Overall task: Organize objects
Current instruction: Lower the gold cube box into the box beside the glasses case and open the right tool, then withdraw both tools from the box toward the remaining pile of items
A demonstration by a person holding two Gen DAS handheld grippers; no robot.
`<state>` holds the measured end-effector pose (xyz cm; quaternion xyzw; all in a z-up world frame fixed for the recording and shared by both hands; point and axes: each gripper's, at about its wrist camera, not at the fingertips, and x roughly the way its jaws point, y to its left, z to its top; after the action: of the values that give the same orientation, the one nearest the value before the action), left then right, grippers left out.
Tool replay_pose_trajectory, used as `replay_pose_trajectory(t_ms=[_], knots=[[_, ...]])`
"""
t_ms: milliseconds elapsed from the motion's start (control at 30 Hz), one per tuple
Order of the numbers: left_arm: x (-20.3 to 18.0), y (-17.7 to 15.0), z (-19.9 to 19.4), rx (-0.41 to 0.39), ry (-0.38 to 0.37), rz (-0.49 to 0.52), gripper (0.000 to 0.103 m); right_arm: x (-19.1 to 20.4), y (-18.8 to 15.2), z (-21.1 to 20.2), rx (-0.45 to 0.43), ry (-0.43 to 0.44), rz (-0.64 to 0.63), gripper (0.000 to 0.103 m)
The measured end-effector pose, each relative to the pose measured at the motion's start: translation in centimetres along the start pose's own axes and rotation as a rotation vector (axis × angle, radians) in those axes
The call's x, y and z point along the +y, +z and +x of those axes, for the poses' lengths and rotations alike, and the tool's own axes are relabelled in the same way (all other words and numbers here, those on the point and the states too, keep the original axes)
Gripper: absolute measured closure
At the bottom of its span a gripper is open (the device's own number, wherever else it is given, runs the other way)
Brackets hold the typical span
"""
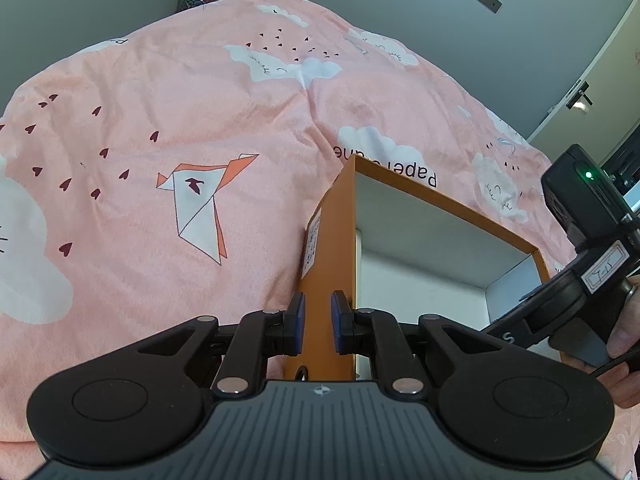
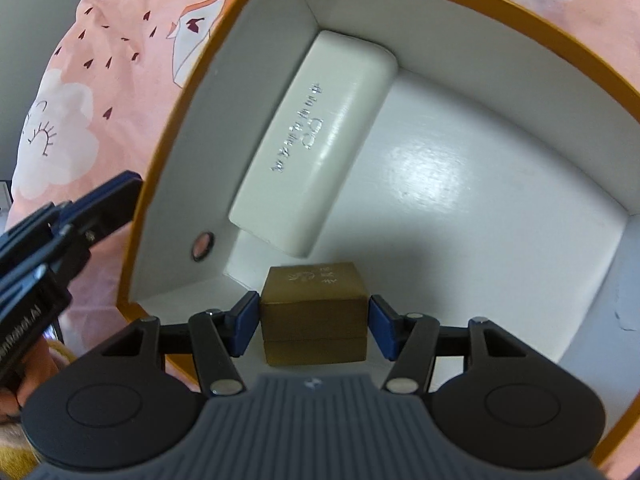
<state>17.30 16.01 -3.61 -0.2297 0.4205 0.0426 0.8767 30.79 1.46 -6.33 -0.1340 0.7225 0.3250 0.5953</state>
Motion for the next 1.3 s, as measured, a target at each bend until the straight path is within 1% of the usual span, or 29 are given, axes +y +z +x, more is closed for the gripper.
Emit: replay_pose_trajectory(t_ms=[67,167,267,333,400,433,500,600,700,767,833,933,1000,1067,1233,1267,1300], knots=[[0.1,0.0,0.0,0.002,-0.003,-0.002,0.088,-0.2,-0.1,0.1,-0.013,0.017,0.025,0.041],[0.1,0.0,0.1,0.005,-0.003,-0.005,0.089,-1.4,-0.6,0.3,-0.017,0.102,0.104,0.042],[0.0,0.0,0.2,0.007,-0.003,-0.005,0.090,-2.3,-1.5,0.3,-0.046,0.153,0.156,0.042],[0.0,0.0,0.1,0.005,-0.002,-0.005,0.090,-3.0,-2.2,0.2,-0.078,0.191,0.195,0.044],[0.0,0.0,0.1,0.005,0.001,-0.003,0.092,-3.4,-2.9,0.2,-0.106,0.205,0.210,0.055],[-0.1,-0.1,0.1,0.004,0.003,-0.002,0.092,-3.7,-3.1,0.1,-0.116,0.216,0.228,0.058],[-0.2,-0.1,0.1,0.003,0.007,0.001,0.093,-4.4,-3.5,0.2,-0.129,0.250,0.260,0.071],[-0.4,-0.1,0.0,-0.001,0.013,0.005,0.094,-5.2,-3.6,0.5,-0.143,0.300,0.299,0.079],[-0.5,-0.1,0.0,-0.001,0.015,0.010,0.094,-4.9,-3.6,2.0,-0.127,0.371,0.336,0.083],[-0.5,-0.1,-0.1,-0.001,0.018,0.010,0.097,-4.1,-3.5,2.9,-0.126,0.383,0.337,0.084],[-0.5,-0.1,-0.1,-0.003,0.023,0.012,0.097,-3.5,-3.3,3.0,-0.147,0.363,0.326,0.084],[-0.5,0.0,-0.3,-0.007,0.013,0.015,0.097,-3.1,-3.1,3.1,-0.151,0.353,0.316,0.084],[-0.7,0.1,-0.6,-0.016,0.008,0.023,0.097,-2.9,-3.5,2.5,-0.167,0.334,0.297,0.082],[-1.0,0.1,-1.3,-0.032,0.007,0.038,0.096,-2.8,-4.1,1.1,-0.213,0.318,0.271,0.082],[-2.8,-0.5,-3.9,-0.075,-0.007,0.099,0.096,-2.1,-8.1,-3.4,-0.382,0.296,0.192,0.081],[-3.3,-0.8,-4.5,-0.080,-0.014,0.113,0.096,-2.0,-9.2,-4.0,-0.414,0.286,0.177,0.078],[-3.7,-1.2,-5.1,-0.085,-0.023,0.129,0.096,-1.8,-10.3,-4.6,-0.447,0.275,0.167,0.072]])
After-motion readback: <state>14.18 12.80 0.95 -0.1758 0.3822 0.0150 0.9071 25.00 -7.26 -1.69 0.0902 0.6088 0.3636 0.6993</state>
